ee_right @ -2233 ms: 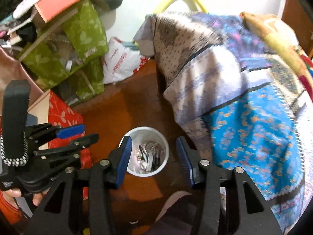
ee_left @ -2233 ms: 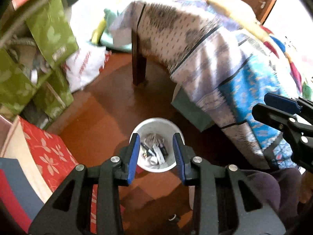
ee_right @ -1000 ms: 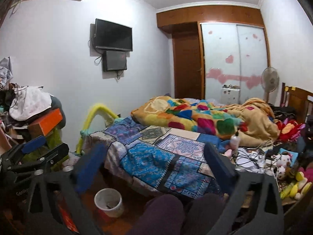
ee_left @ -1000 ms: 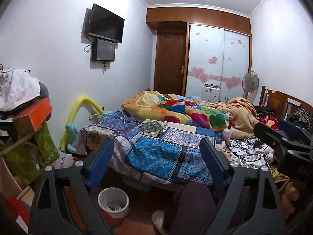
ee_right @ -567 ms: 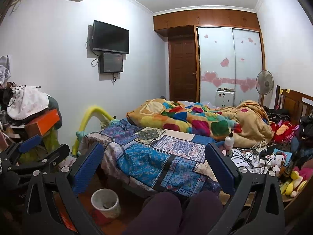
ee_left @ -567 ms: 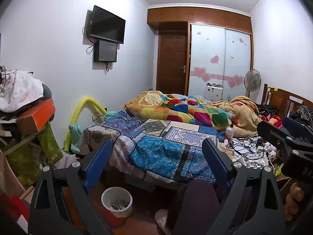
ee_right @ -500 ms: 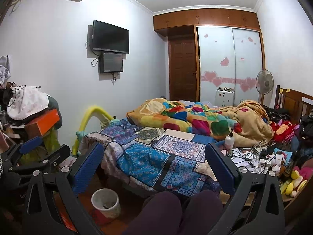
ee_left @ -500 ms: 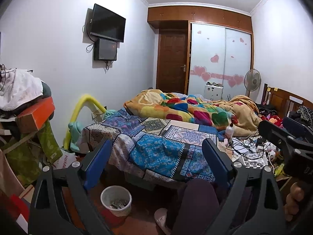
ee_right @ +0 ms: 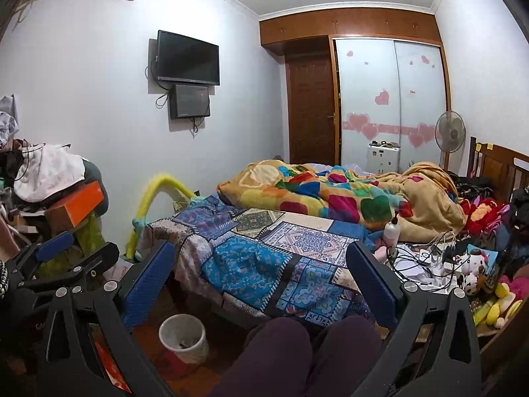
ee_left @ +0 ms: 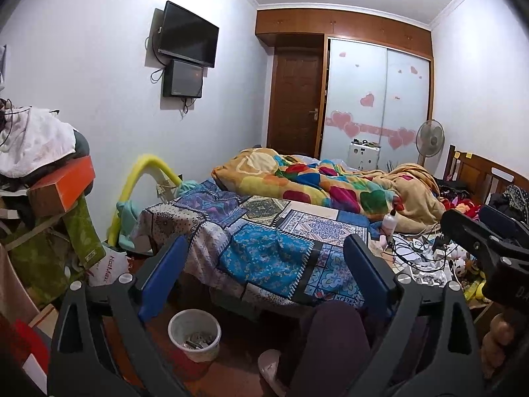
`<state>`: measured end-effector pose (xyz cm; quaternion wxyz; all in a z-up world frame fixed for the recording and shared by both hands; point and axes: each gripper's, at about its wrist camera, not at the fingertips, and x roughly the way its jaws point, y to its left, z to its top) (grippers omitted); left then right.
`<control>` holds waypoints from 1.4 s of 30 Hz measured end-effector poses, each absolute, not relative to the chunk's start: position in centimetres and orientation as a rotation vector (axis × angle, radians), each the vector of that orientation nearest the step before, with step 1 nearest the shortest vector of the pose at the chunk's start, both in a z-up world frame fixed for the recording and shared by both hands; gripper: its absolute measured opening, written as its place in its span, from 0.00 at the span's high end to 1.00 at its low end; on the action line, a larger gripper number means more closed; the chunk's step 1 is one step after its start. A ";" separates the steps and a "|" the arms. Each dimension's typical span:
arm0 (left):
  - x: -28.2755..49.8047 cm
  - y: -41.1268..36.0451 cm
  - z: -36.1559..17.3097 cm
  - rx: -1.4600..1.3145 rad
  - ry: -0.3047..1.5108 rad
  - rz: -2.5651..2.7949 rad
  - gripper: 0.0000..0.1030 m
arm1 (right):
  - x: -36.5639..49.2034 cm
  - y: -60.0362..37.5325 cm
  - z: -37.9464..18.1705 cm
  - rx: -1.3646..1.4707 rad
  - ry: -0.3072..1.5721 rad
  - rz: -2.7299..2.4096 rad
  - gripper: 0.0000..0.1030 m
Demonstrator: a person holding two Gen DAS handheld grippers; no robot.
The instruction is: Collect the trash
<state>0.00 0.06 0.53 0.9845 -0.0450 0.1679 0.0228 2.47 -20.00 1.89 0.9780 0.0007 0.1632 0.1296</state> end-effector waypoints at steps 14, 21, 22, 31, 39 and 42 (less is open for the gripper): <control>-0.2 -0.5 0.5 -0.077 0.334 0.051 0.05 | 2.7 -20.5 2.2 0.003 0.337 0.278 0.00; -0.2 -0.6 0.5 -0.081 0.333 0.050 0.05 | 2.8 -20.5 2.1 0.003 0.341 0.280 0.00; -0.2 -0.6 0.5 -0.080 0.332 0.048 0.05 | 2.8 -20.5 2.1 0.000 0.341 0.282 0.00; -0.4 -0.9 0.6 -0.071 0.328 0.046 0.04 | 3.1 -20.8 2.0 -0.001 0.349 0.286 0.00; -0.4 -0.7 0.8 -0.074 0.329 0.040 0.03 | 3.1 -20.6 1.9 -0.006 0.354 0.291 0.00; -0.4 -0.8 0.9 -0.067 0.324 0.040 0.03 | 3.1 -20.6 1.9 -0.010 0.353 0.293 0.00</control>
